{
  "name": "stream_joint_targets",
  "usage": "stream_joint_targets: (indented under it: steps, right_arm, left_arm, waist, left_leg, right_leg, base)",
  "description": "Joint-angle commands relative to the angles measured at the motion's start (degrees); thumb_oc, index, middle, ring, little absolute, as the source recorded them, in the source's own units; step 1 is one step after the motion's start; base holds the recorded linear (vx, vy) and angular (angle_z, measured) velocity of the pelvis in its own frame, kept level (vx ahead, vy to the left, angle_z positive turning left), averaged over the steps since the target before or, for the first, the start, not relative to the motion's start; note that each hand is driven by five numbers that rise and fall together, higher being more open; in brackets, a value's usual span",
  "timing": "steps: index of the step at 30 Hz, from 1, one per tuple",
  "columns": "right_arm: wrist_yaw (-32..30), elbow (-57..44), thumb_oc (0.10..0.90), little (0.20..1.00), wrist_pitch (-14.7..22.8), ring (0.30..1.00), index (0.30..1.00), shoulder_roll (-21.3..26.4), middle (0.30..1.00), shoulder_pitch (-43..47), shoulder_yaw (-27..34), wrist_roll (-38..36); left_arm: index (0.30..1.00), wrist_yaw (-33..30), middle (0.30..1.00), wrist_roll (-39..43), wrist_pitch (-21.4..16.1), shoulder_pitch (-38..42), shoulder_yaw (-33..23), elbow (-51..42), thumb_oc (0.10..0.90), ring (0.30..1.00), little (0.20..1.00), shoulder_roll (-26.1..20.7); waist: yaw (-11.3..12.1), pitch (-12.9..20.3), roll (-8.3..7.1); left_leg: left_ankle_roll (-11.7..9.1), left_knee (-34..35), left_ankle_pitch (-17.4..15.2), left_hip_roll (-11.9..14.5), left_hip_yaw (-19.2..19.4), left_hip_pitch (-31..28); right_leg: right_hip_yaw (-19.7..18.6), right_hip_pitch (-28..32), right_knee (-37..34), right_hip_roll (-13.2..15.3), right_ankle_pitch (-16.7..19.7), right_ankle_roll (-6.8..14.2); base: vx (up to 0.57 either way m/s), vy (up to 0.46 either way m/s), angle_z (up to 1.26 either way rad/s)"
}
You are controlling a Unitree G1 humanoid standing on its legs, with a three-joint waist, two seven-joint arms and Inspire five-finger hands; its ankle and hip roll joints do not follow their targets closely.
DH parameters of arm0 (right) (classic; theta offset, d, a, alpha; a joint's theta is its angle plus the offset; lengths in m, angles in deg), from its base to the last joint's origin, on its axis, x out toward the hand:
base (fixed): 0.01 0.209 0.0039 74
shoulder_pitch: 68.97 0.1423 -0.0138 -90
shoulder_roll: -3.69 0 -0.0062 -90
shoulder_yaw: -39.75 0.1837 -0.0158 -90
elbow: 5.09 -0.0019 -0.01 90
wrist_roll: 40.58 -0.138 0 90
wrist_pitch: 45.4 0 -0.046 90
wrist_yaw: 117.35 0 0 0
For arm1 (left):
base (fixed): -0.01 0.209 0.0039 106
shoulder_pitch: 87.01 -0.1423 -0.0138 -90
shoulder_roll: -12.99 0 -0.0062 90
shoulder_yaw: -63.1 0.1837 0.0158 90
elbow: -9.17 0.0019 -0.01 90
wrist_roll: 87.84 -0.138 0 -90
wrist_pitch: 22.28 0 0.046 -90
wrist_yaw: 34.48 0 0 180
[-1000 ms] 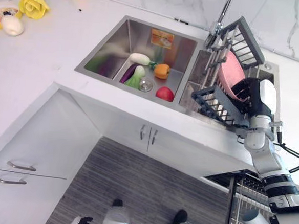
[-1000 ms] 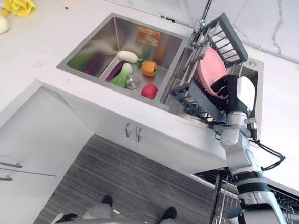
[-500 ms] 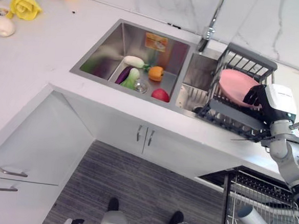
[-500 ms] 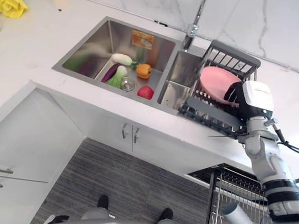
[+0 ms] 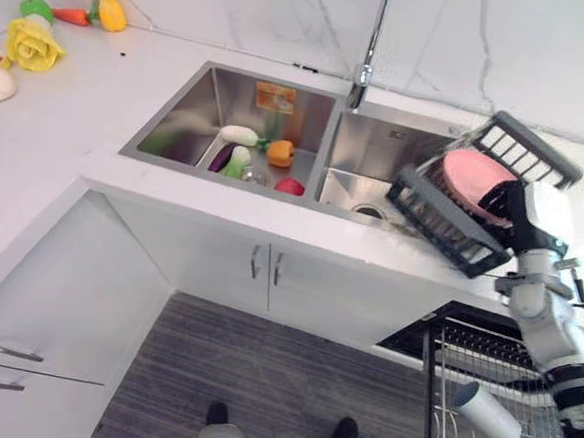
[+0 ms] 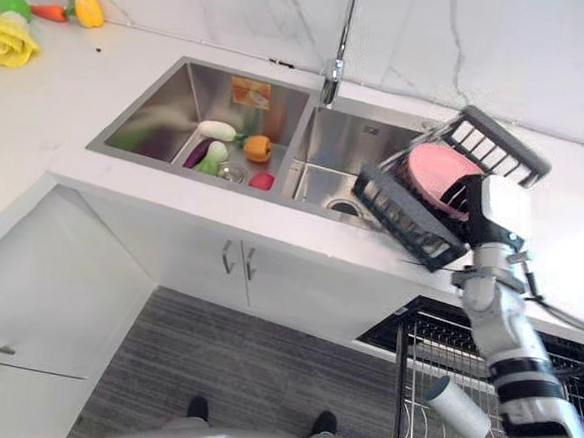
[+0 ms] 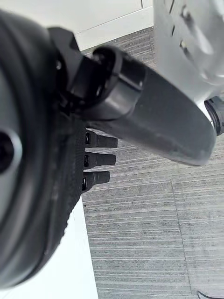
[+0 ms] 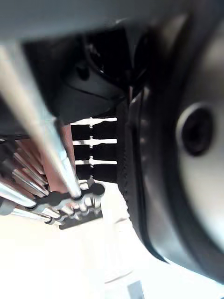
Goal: Place the dishes in the dishwasher.
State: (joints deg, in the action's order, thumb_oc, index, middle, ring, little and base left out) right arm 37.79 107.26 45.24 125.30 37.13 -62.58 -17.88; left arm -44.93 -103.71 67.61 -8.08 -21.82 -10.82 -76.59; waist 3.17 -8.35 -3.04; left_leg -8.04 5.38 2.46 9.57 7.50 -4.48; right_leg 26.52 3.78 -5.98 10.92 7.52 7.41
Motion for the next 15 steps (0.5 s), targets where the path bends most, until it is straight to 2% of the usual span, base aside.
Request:
stream_joint_targets:
  steps: [1, 2, 3, 4, 5, 6, 7, 8, 9, 10, 11, 12, 13, 14, 15]
  right_arm:
    - [-5.6, -0.5, 0.4, 0.3, 1.1, 0.3, 0.3, -0.1, 0.3, 10.1, 8.5, -5.3]
    - [-1.2, -1.3, 0.4, 0.3, 1.8, 0.3, 0.3, 3.2, 0.3, 11.1, 3.6, -0.6]
    - [0.0, -1.8, 0.4, 0.3, 0.9, 0.3, 0.3, 5.6, 0.3, 11.8, 2.5, 2.5]
    - [-8.2, 1.8, 0.4, 0.3, 0.2, 0.3, 0.3, -1.9, 0.3, 11.1, 9.1, -7.5]
    - [-8.3, 1.8, 0.4, 0.3, 0.3, 0.3, 0.3, -2.0, 0.3, 10.9, 9.3, -7.5]
    - [-4.4, 2.1, 0.4, 0.3, 0.3, 0.3, 0.3, -0.6, 0.3, 11.3, 6.2, -5.2]
    - [-1.5, 0.3, 0.4, 0.3, 0.4, 0.3, 0.3, 3.9, 0.3, 12.1, 2.9, 1.5]
    - [-2.2, -0.4, 0.4, 0.3, -0.7, 0.3, 0.3, 4.7, 0.3, 11.8, 4.3, 2.5]
    - [-9.0, 0.4, 0.4, 0.3, -1.1, 0.3, 0.3, 1.1, 0.3, 11.3, 9.6, -3.7]
    - [-10.6, 1.0, 0.4, 0.3, -0.3, 0.3, 0.3, -1.8, 0.3, 10.3, 12.3, -6.9]
    - [-8.2, 1.0, 0.4, 0.3, -1.0, 0.3, 0.3, -0.4, 0.3, 10.0, 10.7, -4.4]
    - [-4.7, -2.0, 0.4, 0.3, -1.6, 0.3, 0.3, 4.4, 0.3, 8.9, 9.4, 3.6]
    - [-4.6, -2.2, 0.4, 0.3, -1.7, 0.3, 0.3, 4.4, 0.3, 8.8, 9.5, 3.7]
    - [-7.5, -2.5, 0.4, 0.3, -1.9, 0.3, 0.3, 3.1, 0.3, 8.2, 11.6, 1.2]
    - [-10.9, -2.1, 0.4, 0.3, -1.2, 0.3, 0.3, -0.3, 0.3, 7.6, 15.1, -4.1]
  left_arm:
    - [0.9, -1.7, 0.9, 0.7, 0.4, 2.3, 3.9, 3.4, 0.8, 0.9, 0.9, -0.8]
    - [0.9, -1.1, 0.9, 0.4, 0.4, 2.7, 3.0, 3.2, 0.8, 0.9, 0.9, -1.2]
    - [0.9, -0.8, 0.9, 0.5, 0.1, 2.2, 2.1, 2.5, 0.8, 0.9, 0.9, -1.3]
    - [0.9, -2.5, 0.9, 1.2, 0.4, 2.0, 3.9, 2.7, 0.8, 0.9, 0.9, -0.5]
    - [0.9, -2.5, 0.9, 1.2, 0.4, 2.0, 4.0, 2.7, 0.8, 0.9, 0.9, -0.7]
    - [0.9, -1.7, 0.9, 1.3, 0.7, 3.1, 3.7, 3.0, 0.8, 0.9, 0.9, -0.9]
    - [0.9, -1.2, 0.9, 0.9, 0.5, 2.8, 2.7, 2.4, 0.8, 0.9, 0.9, -1.0]
    - [0.9, -1.1, 0.9, 1.1, 0.1, 1.8, 2.1, 1.9, 0.8, 0.9, 0.9, -1.0]
    - [0.9, -2.0, 0.9, 1.6, 0.2, 1.4, 2.7, 2.2, 0.8, 0.9, 0.9, -0.4]
    - [0.9, -2.3, 0.9, 1.6, 0.6, 1.8, 3.6, 2.7, 0.8, 0.9, 0.9, -0.2]
    - [0.9, -1.9, 0.9, 1.6, 1.0, 2.6, 3.2, 3.2, 0.8, 0.9, 0.9, -0.2]
    - [0.9, -1.5, 0.9, 1.6, 0.2, 1.8, 1.5, 2.4, 0.8, 0.9, 0.9, -0.4]
    - [0.9, -1.5, 0.9, 1.6, 0.2, 1.7, 1.6, 2.3, 0.8, 0.9, 0.9, -0.4]
    - [0.9, -2.0, 0.9, 1.9, 0.1, 1.3, 2.0, 2.2, 0.8, 0.9, 0.9, -0.1]
    - [0.9, -2.3, 0.9, 1.9, 0.5, 1.7, 2.9, 3.0, 0.8, 0.9, 0.9, 0.3]
  waist:
    - [2.8, -0.3, 1.33]
    - [3.1, -0.3, 1.2]
    - [3.2, -0.2, 1.34]
    - [2.6, -0.3, 1.65]
    - [2.8, -0.3, 1.49]
    - [3.1, -0.5, 1.26]
    - [3.3, -0.5, 1.39]
    - [3.2, -0.3, 1.61]
    - [2.7, -0.2, 1.9]
    - [2.7, -0.2, 1.81]
    - [2.9, -0.3, 1.67]
    - [3.1, -0.2, 1.76]
    - [3.1, -0.2, 1.82]
    - [2.8, 0.0, 1.9]
    - [2.4, 0.1, 2.01]
  left_leg:
    - [0.6, -0.5, -5.9, 0.7, -0.8, -3.6]
    - [0.5, -0.4, -5.9, 0.9, -0.8, -3.6]
    - [0.4, -0.4, -5.9, 1.0, -0.8, -3.6]
    - [0.5, -0.5, -5.7, 0.9, -0.8, -3.5]
    - [0.5, -0.5, -5.7, 0.9, -0.8, -3.5]
    - [0.5, -0.5, -5.5, 0.9, -1.1, -3.4]
    - [0.4, -0.4, -5.5, 1.0, -1.0, -3.3]
    - [0.3, -0.4, -5.6, 1.1, -1.2, -3.3]
    - [0.4, -0.4, -5.6, 1.0, -1.3, -3.3]
    - [0.5, -0.5, -5.6, 0.9, -1.3, -3.3]
    - [0.5, -0.5, -5.6, 0.9, -1.4, -3.2]
    - [0.4, -0.5, -5.6, 1.1, -1.5, -3.3]
    - [0.4, -0.5, -5.6, 1.1, -1.5, -3.3]
    - [0.4, -0.5, -5.7, 1.1, -1.6, -3.4]
    - [0.5, -0.5, -5.8, 1.0, -1.6, -3.5]
  right_leg:
    - [0.0, -0.1, 1.0, 0.9, -4.9, 1.7]
    - [0.0, -0.2, 1.0, 0.8, -5.1, 1.8]
    - [0.2, -0.2, 1.0, 0.7, -5.2, 1.8]
    - [0.0, -0.1, 1.0, 0.7, -4.9, 1.6]
    - [0.0, -0.1, 1.0, 0.7, -5.0, 1.6]
    - [-0.2, -0.3, 1.0, 0.7, -5.0, 1.7]
    - [0.1, -0.3, 1.0, 0.6, -5.2, 1.7]
    - [0.3, -0.3, 1.0, 0.6, -5.3, 1.7]
    - [0.2, -0.2, 1.0, 0.5, -5.2, 1.6]
    - [0.1, -0.1, 1.0, 0.5, -5.2, 1.5]
    - [0.0, -0.1, 1.0, 0.4, -5.3, 1.5]
    - [0.3, 0.0, 1.0, 0.4, -5.5, 1.4]
    - [0.3, 0.0, 1.0, 0.4, -5.5, 1.4]
    - [0.2, 0.2, 1.0, 0.4, -5.5, 1.3]
    - [0.1, 0.3, 1.0, 0.4, -5.4, 1.3]
  base:
    - [0.0, 0.0, 0.0]
    - [-0.01, -0.034, -0.04]
    - [-0.01, 0.009, -0.03]
    - [-0.01, 0.035, -0.01]
    - [0.0, 0.0, 0.0]
    - [-0.02, -0.04, -0.01]
    - [-0.02, -0.03, -0.01]
    - [0.0, 0.0, 0.0]
    - [0.0, 0.017, 0.05]
    - [0.0, -0.012, 0.1]
    - [-0.02, -0.037, 0.07]
    - [-0.02, -0.03, 0.04]
    - [0.0, 0.0, 0.0]
    - [0.01, 0.008, 0.05]
    - [0.0, 0.006, 0.04]
